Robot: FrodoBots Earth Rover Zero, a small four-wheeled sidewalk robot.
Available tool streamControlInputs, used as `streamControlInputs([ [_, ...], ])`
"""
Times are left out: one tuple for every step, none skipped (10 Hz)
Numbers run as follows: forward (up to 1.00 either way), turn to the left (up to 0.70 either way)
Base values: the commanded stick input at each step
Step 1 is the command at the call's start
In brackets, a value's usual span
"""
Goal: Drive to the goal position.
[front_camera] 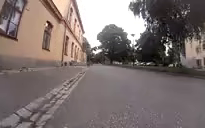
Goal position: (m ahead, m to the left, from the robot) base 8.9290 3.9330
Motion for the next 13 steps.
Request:
streamControlInputs([
  [0.7,0.0],
  [0.7,0.0],
  [0.7,0.0],
  [0.7,-0.06],
  [0.7,-0.25],
  [0.7,-0.35],
  [0.7,-0.34],
  [0.7,0.0],
  [0.7,0.0],
  [0.7,0.0],
  [0.7,0.0],
  [0.7,0.0],
  [0.7,0.0],
])
